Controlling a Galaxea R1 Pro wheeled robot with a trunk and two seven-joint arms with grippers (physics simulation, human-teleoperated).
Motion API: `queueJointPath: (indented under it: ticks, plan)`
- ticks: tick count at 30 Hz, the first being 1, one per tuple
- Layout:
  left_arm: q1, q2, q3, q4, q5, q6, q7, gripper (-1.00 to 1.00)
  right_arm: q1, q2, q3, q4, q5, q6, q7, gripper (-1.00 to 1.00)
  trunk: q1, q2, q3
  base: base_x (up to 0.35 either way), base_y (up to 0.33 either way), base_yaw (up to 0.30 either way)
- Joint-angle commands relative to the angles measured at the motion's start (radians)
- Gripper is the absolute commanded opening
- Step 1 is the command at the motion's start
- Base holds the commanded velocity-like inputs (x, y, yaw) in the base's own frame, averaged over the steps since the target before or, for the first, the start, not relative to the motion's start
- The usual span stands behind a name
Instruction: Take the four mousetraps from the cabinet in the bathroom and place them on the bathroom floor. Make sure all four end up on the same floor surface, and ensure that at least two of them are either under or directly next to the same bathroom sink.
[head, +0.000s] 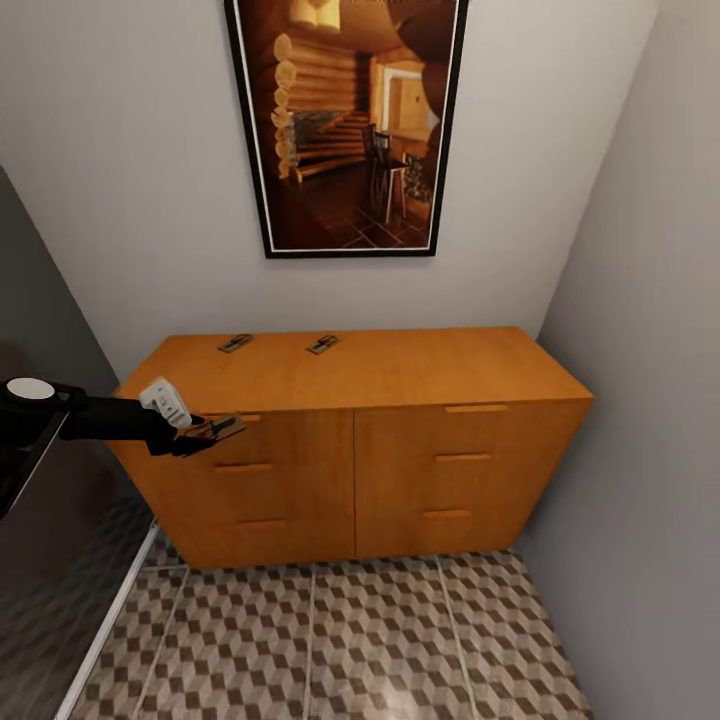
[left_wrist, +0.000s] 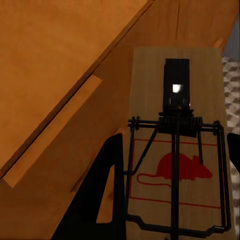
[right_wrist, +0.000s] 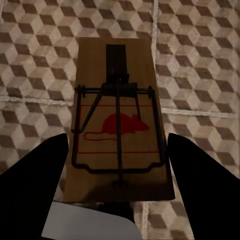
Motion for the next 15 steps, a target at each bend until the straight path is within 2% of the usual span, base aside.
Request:
queueJointPath:
  ticks: [1,5,10,13,15]
  plan:
    - [-0.001,0.0,-0.001,-0.001,-0.007,0.006,-0.004,-1.0,-0.001,-0.001,0.001,0.001,0.004,-0.003,-0.001,-1.0,-0.001,-0.001,-0.001,-0.287,-0.191,0.0]
    - [-0.001,0.0,-0.001,0.004,-0.007,0.005,-0.004,-1.0,-0.001,-0.001,0.001,0.001,0.005,-0.002,-0.001,-1.0,-0.001,-0.001,-0.001,-0.267,-0.178,0.0]
    - [0.002,-0.007,-0.005,0.049,-0.008,0.003,-0.001,-1.0,-0.001,-0.001,-0.001,0.001,0.005,-0.003,-0.001,-1.0,-0.001,-0.001,-0.001,-0.069,-0.051,0.0]
    - [0.005,-0.022,-0.007,0.112,-0.009,0.001,0.002,-1.0,-0.001,0.0,-0.001,-0.001,0.005,-0.003,0.0,-1.0,-0.001,-0.001,-0.001,-0.01,-0.008,0.0]
    - [0.007,-0.034,-0.008,0.203,-0.009,-0.015,0.004,-1.0,-0.001,0.0,-0.001,-0.002,0.005,-0.003,0.0,-1.0,-0.001,-0.001,-0.001,-0.003,-0.002,0.0]
